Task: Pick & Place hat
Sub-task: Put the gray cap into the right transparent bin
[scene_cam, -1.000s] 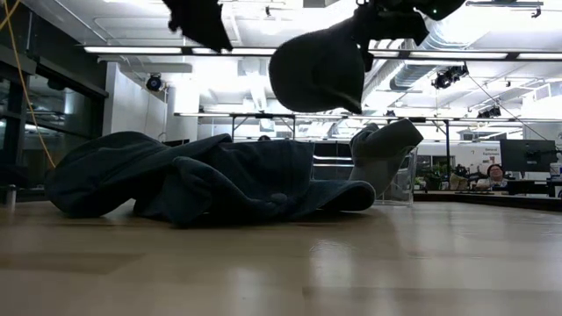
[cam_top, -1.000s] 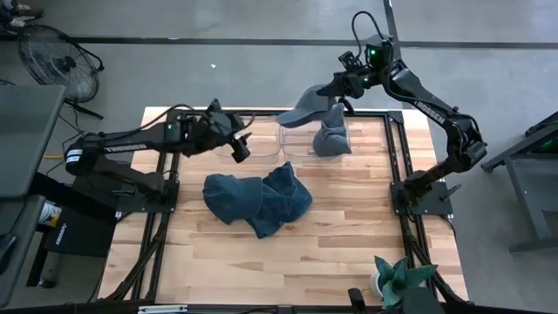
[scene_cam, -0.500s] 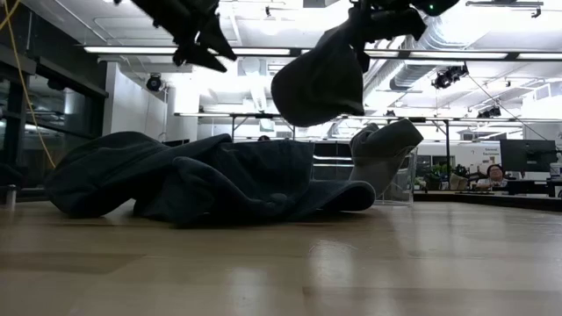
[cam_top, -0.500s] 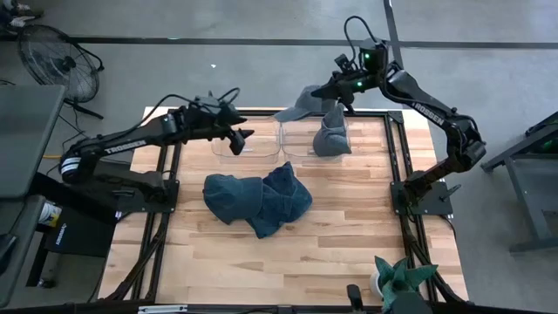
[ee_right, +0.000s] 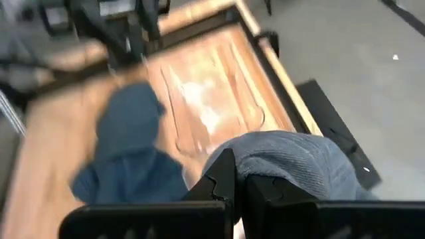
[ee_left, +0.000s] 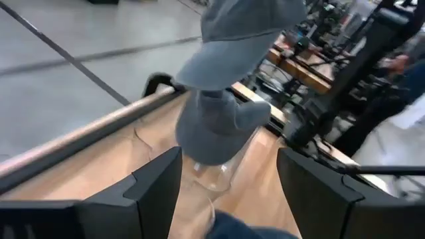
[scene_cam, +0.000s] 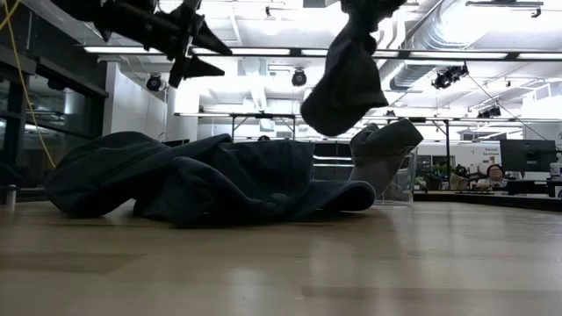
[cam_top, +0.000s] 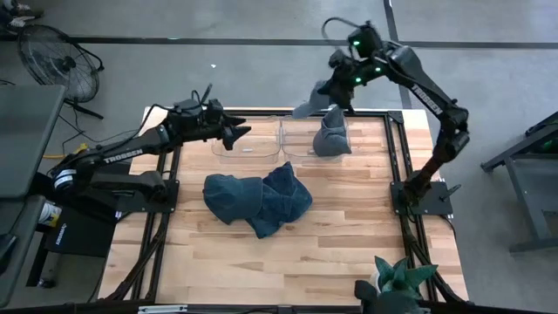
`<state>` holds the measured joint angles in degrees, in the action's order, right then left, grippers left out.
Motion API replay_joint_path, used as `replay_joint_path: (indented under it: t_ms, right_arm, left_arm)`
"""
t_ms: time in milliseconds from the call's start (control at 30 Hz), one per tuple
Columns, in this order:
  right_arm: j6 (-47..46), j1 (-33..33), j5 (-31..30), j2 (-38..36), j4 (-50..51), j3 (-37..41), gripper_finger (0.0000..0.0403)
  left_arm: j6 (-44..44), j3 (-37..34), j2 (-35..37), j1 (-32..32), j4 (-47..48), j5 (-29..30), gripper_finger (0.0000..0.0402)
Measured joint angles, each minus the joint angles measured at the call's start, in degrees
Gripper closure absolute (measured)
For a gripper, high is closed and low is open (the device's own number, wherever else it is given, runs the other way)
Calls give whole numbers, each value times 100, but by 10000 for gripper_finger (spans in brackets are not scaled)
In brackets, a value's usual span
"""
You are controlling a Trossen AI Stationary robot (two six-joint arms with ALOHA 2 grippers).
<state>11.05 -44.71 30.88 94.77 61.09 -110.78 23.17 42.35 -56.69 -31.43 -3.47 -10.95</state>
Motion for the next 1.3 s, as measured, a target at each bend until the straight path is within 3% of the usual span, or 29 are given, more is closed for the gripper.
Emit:
replay_joint_path:
  t_ms: [267, 400, 667, 933, 1300]
  right_arm:
    - [1542, 731, -1567, 708, 1132, -808, 402]
    - [2029, 1043, -2009, 751, 1113, -820, 402]
    - [2799, 1565, -4022, 751, 844, -820, 403]
    - [2340, 1780, -5129, 749, 675, -663, 403]
    - [1591, 1949, -5635, 395, 38, 425, 403]
  left_arm:
    - [522, -348, 18, -394, -883, -897, 158]
    - [537, -370, 28, -396, -935, -914, 158]
    - [578, -374, 29, -381, -942, -947, 158]
    - [585, -374, 29, -381, -928, -945, 158]
    - [536, -372, 29, -381, -815, -942, 158]
